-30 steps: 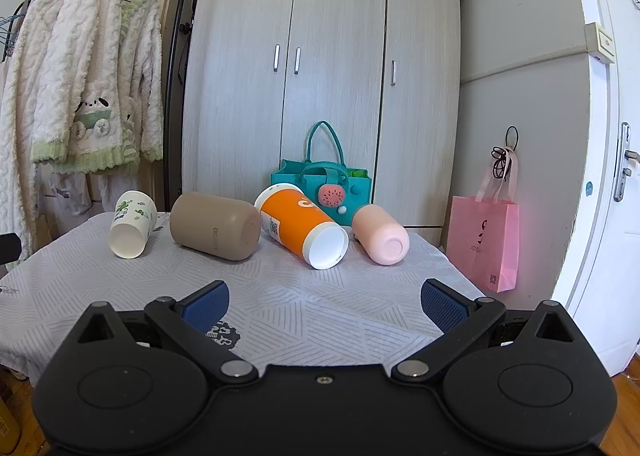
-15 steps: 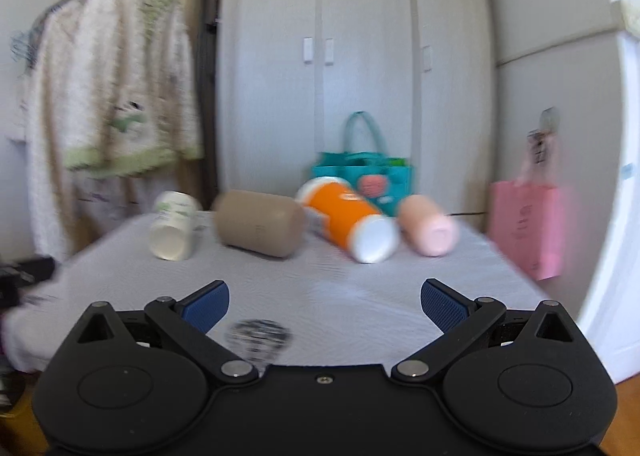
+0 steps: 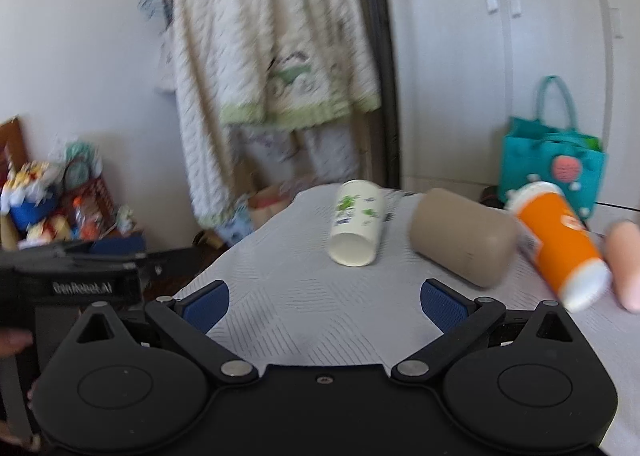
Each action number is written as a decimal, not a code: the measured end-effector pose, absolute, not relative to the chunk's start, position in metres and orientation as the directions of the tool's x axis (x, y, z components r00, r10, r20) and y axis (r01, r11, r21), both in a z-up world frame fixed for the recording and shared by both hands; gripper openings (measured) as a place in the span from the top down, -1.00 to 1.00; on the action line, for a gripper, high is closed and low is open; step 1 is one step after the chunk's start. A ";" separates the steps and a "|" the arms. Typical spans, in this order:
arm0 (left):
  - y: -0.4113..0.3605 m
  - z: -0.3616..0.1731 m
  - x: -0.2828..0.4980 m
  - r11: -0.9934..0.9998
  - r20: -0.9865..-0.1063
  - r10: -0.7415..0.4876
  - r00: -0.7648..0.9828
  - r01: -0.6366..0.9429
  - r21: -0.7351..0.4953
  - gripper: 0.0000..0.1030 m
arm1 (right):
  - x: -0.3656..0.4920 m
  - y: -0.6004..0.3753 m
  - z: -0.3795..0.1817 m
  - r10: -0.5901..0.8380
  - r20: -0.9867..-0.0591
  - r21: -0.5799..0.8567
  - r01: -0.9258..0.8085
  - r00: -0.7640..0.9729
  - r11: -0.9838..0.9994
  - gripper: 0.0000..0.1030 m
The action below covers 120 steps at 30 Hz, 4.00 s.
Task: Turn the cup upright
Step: 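Move the right tool toward the lying white leaf-print paper cup, then close the right gripper on the white paper cup's rim, then lift and rotate the white cup with the right gripper while the left gripper grasps its side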
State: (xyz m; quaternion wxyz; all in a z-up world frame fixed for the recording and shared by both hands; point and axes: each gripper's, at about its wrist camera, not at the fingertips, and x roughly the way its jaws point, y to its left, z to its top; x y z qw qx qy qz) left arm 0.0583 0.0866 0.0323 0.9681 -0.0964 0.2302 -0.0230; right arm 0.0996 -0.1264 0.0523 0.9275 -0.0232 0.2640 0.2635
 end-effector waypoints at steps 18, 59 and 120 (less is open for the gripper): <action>0.104 0.033 0.126 0.983 -0.436 -0.092 0.895 0.012 -0.181 -1.00 | 0.228 -0.082 0.022 0.466 -0.663 0.163 -0.495 0.586 0.854 -0.98; 0.072 0.036 0.106 0.949 -0.479 -0.243 0.843 0.105 -0.296 -1.00 | 0.183 -0.120 0.039 0.336 -0.685 0.016 -0.449 0.646 0.894 -0.21; -0.062 -0.001 0.122 0.808 -0.583 -0.585 0.564 0.344 -0.478 -0.94 | 0.139 -0.260 0.009 0.595 -0.663 0.341 -0.524 0.455 0.781 -0.78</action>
